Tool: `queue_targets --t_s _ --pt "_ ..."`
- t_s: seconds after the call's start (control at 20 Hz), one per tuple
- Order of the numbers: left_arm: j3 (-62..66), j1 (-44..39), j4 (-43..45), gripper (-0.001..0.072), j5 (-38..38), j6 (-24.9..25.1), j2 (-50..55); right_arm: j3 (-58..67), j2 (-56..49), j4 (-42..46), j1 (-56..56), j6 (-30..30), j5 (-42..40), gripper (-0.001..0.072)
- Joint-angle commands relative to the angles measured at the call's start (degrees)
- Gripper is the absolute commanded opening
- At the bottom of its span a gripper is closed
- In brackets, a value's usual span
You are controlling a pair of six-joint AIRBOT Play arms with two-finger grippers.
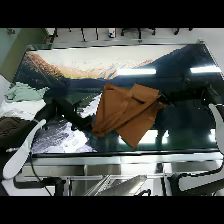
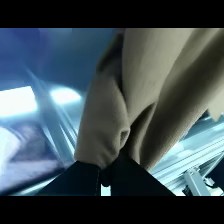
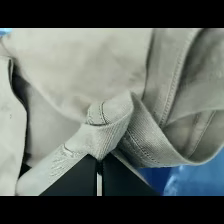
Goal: Fold the shirts.
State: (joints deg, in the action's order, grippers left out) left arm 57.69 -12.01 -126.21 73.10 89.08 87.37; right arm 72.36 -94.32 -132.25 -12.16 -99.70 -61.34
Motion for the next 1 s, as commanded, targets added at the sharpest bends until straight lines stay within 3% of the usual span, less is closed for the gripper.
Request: queue_targets --t_s 0.0,0.15,0.2,0.25,0.3,0.45,0.6,0.8,0.95 --pt "-9.60 -2.49 -2.84 0.0017 -7.08 -0.02 -6.19 1.73 -2.16 0.17 1.70 -1.97 -3.76 0.0018" --pt "-8.28 -0.04 -2.82 0.0017 -9.62 -0.04 -8.37 1.73 -2.12 0.07 1.88 -2.14 -5.99 0.0050" --pt "-7.43 0.50 -2.80 0.0100 -9.68 -0.04 -8.61 1.73 -2.03 0.07 1.81 -2.14 -7.76 0.0283" --pt "-6.29 1.03 -2.84 0.0501 -9.09 -0.04 -8.57 1.79 -1.77 0.07 1.46 -2.14 -9.68 0.0461" --pt "-4.76 1.60 -2.82 0.0689 -8.17 -0.52 -8.57 1.84 -1.11 0.09 0.74 -2.16 -12.04 0.0463" --pt "2.62 6.12 -2.25 0.0688 -0.92 -0.33 -8.57 1.51 2.97 3.19 -3.80 -2.78 -18.45 0.0463" --pt "4.35 9.79 -2.34 0.0689 7.61 1.60 -10.27 -10.19 11.61 8.48 -6.36 -3.39 -15.52 0.0465" --pt "-9.97 5.40 -2.73 0.0688 -0.96 1.46 -17.57 -31.54 18.58 -1.90 -6.19 -12.55 -5.55 0.0465" --pt "-17.68 -1.01 -2.84 0.0688 -7.80 0.74 -17.09 -35.56 16.65 -5.40 -5.57 -15.23 -1.25 0.0464"
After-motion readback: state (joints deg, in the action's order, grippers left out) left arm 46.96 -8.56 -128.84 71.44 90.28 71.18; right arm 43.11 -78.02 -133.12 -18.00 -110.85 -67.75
